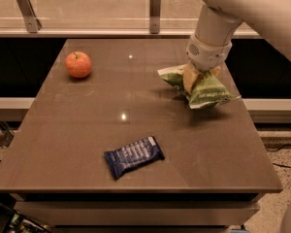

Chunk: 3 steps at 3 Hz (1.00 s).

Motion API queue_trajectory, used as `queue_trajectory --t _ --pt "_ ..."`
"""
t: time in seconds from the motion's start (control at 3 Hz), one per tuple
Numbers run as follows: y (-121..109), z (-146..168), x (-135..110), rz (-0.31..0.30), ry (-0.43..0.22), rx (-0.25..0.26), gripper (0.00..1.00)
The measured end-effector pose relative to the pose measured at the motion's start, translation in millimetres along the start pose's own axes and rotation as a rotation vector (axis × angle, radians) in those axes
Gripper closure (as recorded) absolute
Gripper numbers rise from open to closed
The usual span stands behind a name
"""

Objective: Move green jalapeno chip bag near apple

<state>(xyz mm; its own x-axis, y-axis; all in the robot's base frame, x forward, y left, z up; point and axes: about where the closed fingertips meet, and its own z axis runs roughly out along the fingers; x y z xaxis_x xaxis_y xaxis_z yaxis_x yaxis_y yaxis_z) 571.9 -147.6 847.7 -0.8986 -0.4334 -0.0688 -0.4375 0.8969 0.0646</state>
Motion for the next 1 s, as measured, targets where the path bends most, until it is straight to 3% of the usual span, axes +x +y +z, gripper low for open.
queue_trajectory --t 1.0 --pt "35.4 -54.7 -29.1 -0.048 -0.052 0.058 1.0"
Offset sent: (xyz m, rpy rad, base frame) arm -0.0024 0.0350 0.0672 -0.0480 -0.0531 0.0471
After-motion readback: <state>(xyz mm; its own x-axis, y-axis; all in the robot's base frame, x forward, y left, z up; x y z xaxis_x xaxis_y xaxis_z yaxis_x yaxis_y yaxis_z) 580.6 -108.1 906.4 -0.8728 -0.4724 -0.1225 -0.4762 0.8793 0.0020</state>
